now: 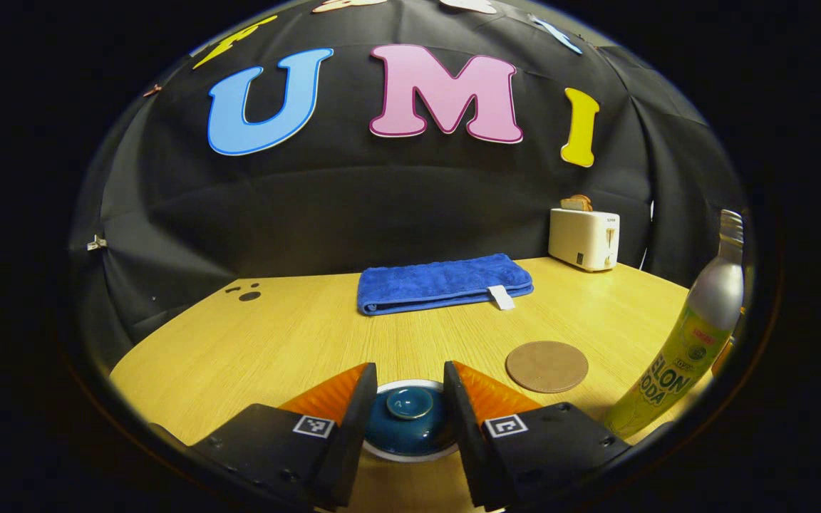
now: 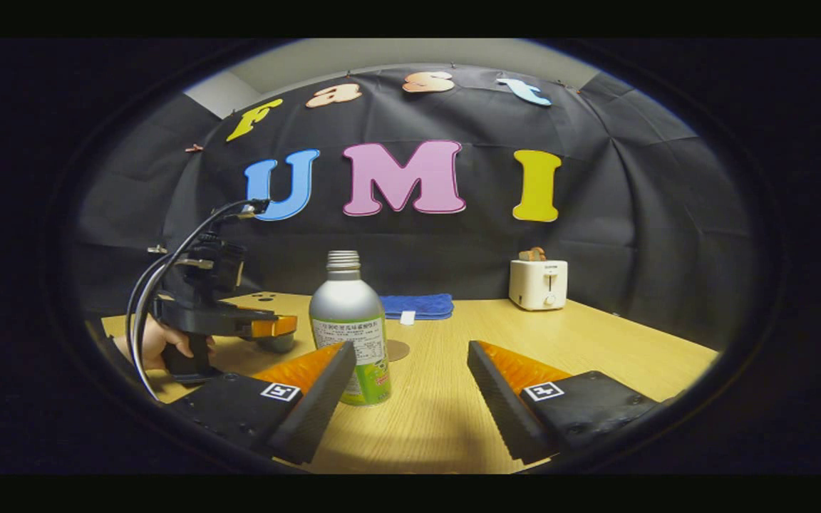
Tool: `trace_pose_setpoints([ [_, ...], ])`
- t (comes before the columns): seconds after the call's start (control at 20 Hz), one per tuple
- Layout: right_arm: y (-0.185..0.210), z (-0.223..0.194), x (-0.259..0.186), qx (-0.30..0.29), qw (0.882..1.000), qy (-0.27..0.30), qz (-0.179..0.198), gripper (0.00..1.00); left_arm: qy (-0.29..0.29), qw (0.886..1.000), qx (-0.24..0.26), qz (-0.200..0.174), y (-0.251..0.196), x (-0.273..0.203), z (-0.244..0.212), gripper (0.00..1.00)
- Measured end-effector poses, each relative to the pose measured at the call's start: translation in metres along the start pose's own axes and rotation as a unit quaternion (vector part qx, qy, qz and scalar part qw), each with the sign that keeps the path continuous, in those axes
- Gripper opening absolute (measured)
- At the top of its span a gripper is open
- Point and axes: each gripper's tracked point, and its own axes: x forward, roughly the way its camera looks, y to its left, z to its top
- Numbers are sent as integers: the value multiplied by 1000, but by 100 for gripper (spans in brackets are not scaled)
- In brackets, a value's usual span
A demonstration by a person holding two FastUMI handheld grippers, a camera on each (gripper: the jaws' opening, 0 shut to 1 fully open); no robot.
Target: Open the teacup lid with one hand, grasp the water bottle and pour water into the teacup with the other hand; after pouring, place the water bottle on the coaster and then close the teacup lid.
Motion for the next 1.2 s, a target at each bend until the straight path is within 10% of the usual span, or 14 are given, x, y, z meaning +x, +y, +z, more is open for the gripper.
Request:
trace_pose_setpoints([
  [0.4, 1, 0, 0, 0, 1000, 1, 0, 98, 0, 1000, -2, -1, 1, -1, -1, 39],
  [1.2, 5, 2, -2, 1, 1000, 1, 15, 98, -106, 994, -24, 5, 17, -45, 19, 31],
])
